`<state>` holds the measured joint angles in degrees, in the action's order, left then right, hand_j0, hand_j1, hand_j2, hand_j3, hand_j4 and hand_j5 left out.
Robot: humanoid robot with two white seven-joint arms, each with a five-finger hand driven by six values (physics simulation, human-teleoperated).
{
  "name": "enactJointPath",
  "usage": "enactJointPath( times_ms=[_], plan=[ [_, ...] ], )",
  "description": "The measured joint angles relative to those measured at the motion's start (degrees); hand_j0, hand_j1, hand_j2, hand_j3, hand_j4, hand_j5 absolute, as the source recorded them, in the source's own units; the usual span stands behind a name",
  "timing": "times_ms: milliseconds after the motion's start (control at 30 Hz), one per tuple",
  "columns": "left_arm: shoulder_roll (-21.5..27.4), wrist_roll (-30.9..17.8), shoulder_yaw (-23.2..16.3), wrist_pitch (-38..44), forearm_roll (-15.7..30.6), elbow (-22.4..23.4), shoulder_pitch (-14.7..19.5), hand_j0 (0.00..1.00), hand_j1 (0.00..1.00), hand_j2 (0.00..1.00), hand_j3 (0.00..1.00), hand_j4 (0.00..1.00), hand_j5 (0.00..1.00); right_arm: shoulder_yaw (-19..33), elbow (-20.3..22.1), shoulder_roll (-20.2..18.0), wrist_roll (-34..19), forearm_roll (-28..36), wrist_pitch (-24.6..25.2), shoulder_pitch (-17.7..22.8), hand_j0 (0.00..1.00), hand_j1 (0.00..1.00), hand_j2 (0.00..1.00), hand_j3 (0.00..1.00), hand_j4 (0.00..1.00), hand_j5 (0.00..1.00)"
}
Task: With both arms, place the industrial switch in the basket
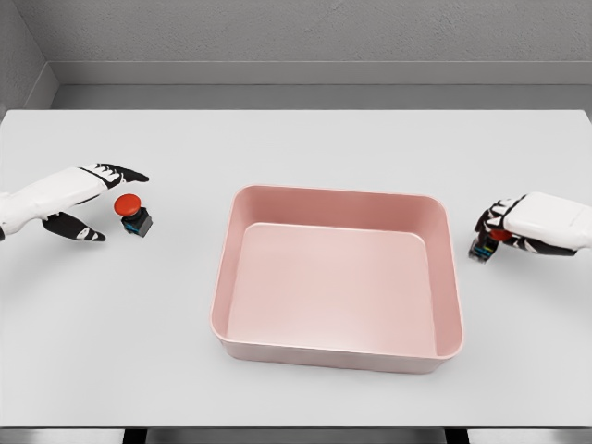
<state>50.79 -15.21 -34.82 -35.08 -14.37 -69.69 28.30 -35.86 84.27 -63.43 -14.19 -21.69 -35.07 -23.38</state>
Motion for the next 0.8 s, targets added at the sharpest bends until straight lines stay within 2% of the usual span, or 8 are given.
enactJointPath(
  times_ms=[633,800],
  plan=[
    [-2.86,-0.02,-0.58,0.00,-0.60,0.91,2.90,1.00,1.00,1.00,1.00,1.00,1.00,6.17,0.33,-2.61,-0.19,0.47,-0.01,0.00,0.50,0.50,0.50,0.50,0.50,0.50],
    [-3.22,-0.09,-0.71,0.00,-0.81,0.54,2.73,0.90,0.90,0.90,0.90,0.90,0.90,7.52,0.71,-3.44,-0.20,0.61,-0.01,0.00,0.50,0.50,0.50,0.50,0.50,0.50]
  ],
)
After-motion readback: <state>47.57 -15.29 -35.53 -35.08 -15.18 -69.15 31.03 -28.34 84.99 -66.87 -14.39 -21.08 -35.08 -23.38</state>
